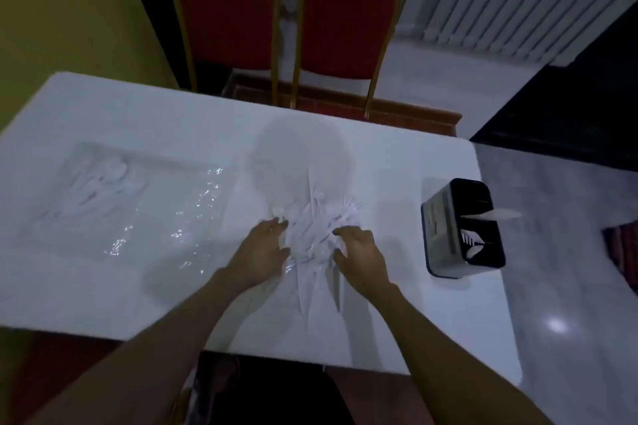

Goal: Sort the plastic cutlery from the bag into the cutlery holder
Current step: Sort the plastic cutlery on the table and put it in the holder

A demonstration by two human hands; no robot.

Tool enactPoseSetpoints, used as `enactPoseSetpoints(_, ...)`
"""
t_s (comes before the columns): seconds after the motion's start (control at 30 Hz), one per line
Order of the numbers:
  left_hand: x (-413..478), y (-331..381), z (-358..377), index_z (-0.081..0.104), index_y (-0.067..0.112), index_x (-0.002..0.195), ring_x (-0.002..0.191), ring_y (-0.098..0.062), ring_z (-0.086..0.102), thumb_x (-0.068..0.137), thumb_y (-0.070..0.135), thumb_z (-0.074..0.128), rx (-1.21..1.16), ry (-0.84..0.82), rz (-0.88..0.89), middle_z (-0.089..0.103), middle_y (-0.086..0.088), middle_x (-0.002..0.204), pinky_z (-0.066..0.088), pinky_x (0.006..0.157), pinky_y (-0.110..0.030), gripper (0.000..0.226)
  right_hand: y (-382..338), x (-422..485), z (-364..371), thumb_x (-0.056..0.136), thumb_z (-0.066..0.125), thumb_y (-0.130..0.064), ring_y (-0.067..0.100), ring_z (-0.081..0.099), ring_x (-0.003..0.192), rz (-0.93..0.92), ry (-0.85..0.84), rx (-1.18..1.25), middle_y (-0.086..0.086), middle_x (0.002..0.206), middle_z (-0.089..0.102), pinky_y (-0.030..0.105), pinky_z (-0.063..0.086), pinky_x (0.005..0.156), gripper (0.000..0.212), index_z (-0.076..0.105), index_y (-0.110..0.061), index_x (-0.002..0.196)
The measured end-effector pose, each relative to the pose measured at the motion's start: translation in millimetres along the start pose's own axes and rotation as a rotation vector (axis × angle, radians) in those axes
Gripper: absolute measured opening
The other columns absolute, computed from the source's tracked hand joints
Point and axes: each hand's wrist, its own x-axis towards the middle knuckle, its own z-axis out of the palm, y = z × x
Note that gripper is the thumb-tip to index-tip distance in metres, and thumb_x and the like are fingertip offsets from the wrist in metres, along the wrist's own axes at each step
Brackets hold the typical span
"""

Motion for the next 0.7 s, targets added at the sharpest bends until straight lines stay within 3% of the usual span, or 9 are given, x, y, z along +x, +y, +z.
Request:
enactPoseSetpoints(0.1,2.9,-6.1,26.7,0.016,0.012,0.150,0.148,-0.029,0.002,0.079,0.063,0.021,0.148,-0.071,0.050,0.004,-0.010,0.159,0.004,0.119,-0.037,0.088,3.1,1.3,27.3,0.095,0.052,-0.036,0.032,0.025,0.143,-0.050,-0.025,-0.063,0.009,0.156,0.030,0.040,0.029,0.116,0.049,0.043,-0.028,0.143)
enactPoseSetpoints(0.17,12.4,-16.5,49.3,0.003,0.020,0.151,0.147,-0.028,-0.009,0.077,0.068,0.014,0.248,-0.099,0.020,-0.010,-0.004,0.159,0.003,0.118,-0.046,0.089,6.9,10.2,48.2,0.097,0.045,-0.045,0.033,0.018,0.147,-0.096,-0.033,-0.086,0.011,0.159,0.023,0.038,0.021,0.117,0.051,0.041,-0.031,0.145)
enactPoseSetpoints(0.3,21.4,-26.4,59.2,-0.006,0.022,0.150,0.146,-0.026,-0.014,0.074,0.072,0.009,0.336,-0.075,0.012,-0.020,-0.002,0.158,0.002,0.117,-0.047,0.092,16.0,25.3,59.4,0.094,0.036,-0.050,0.037,0.027,0.145,-0.202,-0.004,-0.134,0.016,0.156,0.031,0.043,0.029,0.114,0.053,0.049,-0.027,0.140)
enactPoseSetpoints(0.43,26.3,-31.8,53.7,0.005,0.016,0.151,0.144,-0.021,-0.015,0.078,0.076,0.004,0.244,-0.012,0.006,-0.016,0.000,0.157,0.004,0.117,-0.036,0.095,39.3,34.5,43.0,0.098,0.047,-0.041,0.020,0.003,0.151,-0.129,-0.028,-0.029,0.005,0.163,0.009,0.025,0.015,0.115,0.054,0.034,-0.028,0.148)
enactPoseSetpoints(0.53,30.4,-33.4,52.3,0.017,0.011,0.149,0.146,-0.019,-0.006,0.097,0.047,0.034,0.134,0.042,0.029,-0.008,0.001,0.157,0.013,0.119,-0.032,0.066,59.0,37.5,27.5,0.097,0.052,-0.027,0.015,0.001,0.150,-0.173,0.005,0.000,0.003,0.163,0.009,0.026,0.024,0.115,0.054,0.036,-0.022,0.148)
enactPoseSetpoints(0.6,32.7,-31.9,51.5,0.033,0.009,0.145,0.146,-0.023,0.014,0.097,0.023,0.049,0.093,0.124,0.050,0.011,-0.003,0.158,0.024,0.117,-0.033,0.053,63.0,42.3,19.6,0.094,0.055,-0.016,0.016,0.007,0.150,-0.157,-0.006,0.010,0.005,0.162,0.014,0.029,0.030,0.114,0.054,0.041,-0.020,0.145)
enactPoseSetpoints(0.7,34.2,-23.8,47.7,0.056,0.007,0.129,0.134,-0.029,0.039,0.092,0.010,0.057,0.069,0.253,0.044,0.039,-0.011,0.148,0.030,0.108,-0.027,0.038,57.0,51.9,19.5,0.083,0.066,-0.011,0.035,0.038,0.139,-0.152,0.114,-0.051,0.018,0.148,0.042,0.045,0.042,0.109,0.044,0.060,-0.012,0.127)
